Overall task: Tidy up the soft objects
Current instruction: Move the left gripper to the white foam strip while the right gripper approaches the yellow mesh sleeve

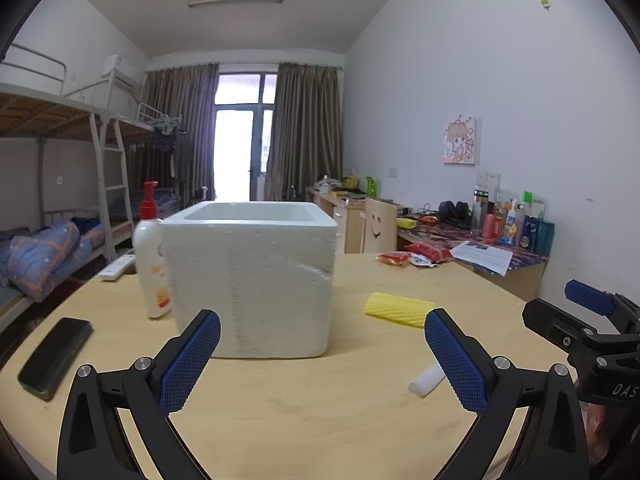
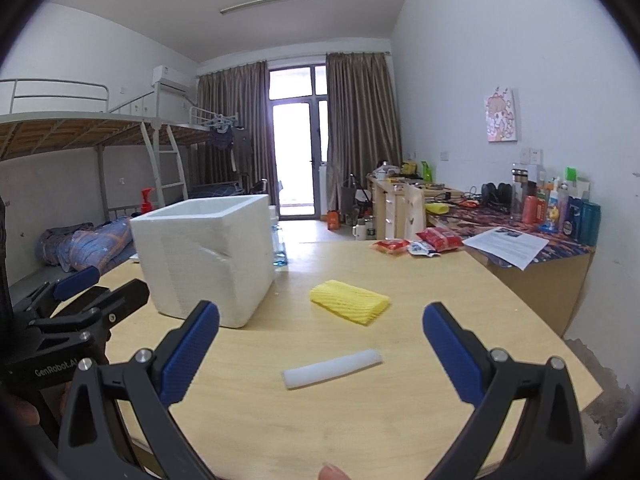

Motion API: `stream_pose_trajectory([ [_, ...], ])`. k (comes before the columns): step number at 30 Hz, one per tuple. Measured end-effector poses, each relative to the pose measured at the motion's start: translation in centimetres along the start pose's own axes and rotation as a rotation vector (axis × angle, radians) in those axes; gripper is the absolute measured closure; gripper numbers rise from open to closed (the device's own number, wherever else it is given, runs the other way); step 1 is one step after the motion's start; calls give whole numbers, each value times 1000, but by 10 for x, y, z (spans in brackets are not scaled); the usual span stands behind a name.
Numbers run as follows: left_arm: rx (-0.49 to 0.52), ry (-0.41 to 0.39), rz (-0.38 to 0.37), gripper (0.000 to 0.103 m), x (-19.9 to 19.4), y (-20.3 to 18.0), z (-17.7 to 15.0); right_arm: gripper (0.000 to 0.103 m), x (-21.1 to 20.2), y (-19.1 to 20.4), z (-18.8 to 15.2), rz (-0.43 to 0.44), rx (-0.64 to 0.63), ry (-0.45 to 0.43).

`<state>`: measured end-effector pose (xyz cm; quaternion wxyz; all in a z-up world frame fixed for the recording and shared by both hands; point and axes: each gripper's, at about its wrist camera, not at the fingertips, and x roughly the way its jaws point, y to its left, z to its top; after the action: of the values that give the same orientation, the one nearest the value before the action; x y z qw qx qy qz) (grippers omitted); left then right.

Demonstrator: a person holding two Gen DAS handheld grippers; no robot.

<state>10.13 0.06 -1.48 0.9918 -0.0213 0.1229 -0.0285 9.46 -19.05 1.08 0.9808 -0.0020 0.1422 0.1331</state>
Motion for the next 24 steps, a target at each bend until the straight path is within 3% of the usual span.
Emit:
stream_pose_trajectory([
  [11, 69, 61, -102, 1, 32, -35, 4, 0, 8, -33, -1, -56, 23, 21],
  [24, 171, 259, -242, 1, 82, -72, -5, 0, 38, -67, 0, -6, 17, 116],
])
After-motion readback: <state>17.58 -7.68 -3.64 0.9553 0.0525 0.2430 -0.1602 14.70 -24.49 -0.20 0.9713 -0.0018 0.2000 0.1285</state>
